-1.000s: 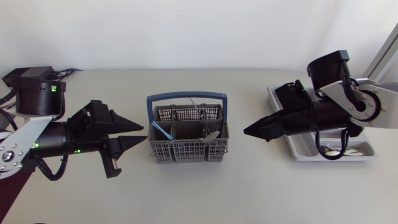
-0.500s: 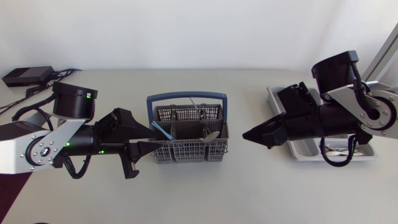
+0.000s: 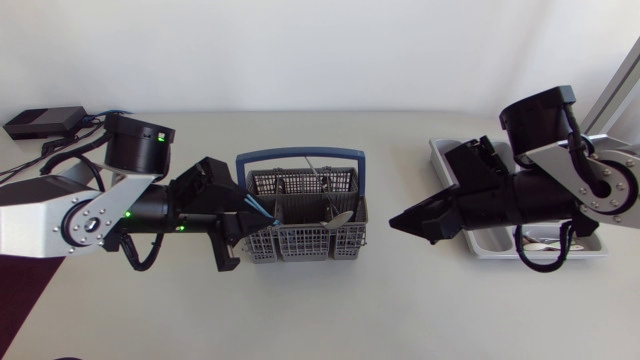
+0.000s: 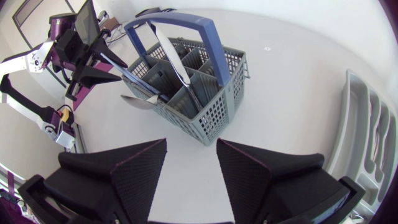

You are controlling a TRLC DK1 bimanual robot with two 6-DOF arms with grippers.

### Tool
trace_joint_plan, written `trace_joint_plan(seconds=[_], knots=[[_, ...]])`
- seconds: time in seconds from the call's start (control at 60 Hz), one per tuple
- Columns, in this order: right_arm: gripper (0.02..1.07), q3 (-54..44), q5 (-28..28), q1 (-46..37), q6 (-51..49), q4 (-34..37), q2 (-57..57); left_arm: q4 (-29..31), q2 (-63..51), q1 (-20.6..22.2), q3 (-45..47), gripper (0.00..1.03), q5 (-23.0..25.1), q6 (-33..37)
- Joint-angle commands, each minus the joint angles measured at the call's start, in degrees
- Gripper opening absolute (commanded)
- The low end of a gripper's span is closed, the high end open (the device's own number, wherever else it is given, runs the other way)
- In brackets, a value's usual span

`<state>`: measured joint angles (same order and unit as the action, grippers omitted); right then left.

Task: Sort the cutlery from the basket into the organizer compartments.

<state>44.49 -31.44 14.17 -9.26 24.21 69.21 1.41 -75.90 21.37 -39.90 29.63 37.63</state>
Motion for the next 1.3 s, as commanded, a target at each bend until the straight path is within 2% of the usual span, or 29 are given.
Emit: trace_joint_plan(seconds=[0.0,0.217,0.35,0.65,1.067,1.15,1.25,1.283], knots=[[0.62,-1.77,0.06,0.15,-0.94,0.31,-1.01,0.0,-1.36,1.05,-1.58,0.29,0.08,-0.98],[0.62,-2.21,-0.11,-0.29,-1.64,0.31,-1.18,0.61,-1.36,2.19,-2.11,0.2,-0.62,-1.06],[0.62,-2.57,-0.29,-0.38,-2.08,0.23,-1.18,1.23,-1.36,2.45,-2.55,0.2,-0.8,-1.24],[0.62,-3.27,-0.38,-0.29,-2.35,0.23,-2.06,4.48,-1.62,2.8,-6.59,0.06,-1.15,-1.15],[0.62,-4.15,-0.38,0.06,-3.22,0.4,-2.59,5.89,-0.3,2.45,-5.72,0.07,-1.5,-0.45],[0.62,-4.41,-0.38,0.24,-3.49,0.4,-2.59,5.89,1.45,1.84,-4.13,0.11,-1.5,0.34],[0.62,-4.41,-0.29,0.5,-3.49,0.4,-2.68,5.8,3.56,1.05,-2.11,0.12,-1.5,0.96],[0.62,-4.41,-0.29,0.59,-3.49,0.4,-2.68,5.71,4.27,0.52,-1.15,0.15,-1.5,1.31]])
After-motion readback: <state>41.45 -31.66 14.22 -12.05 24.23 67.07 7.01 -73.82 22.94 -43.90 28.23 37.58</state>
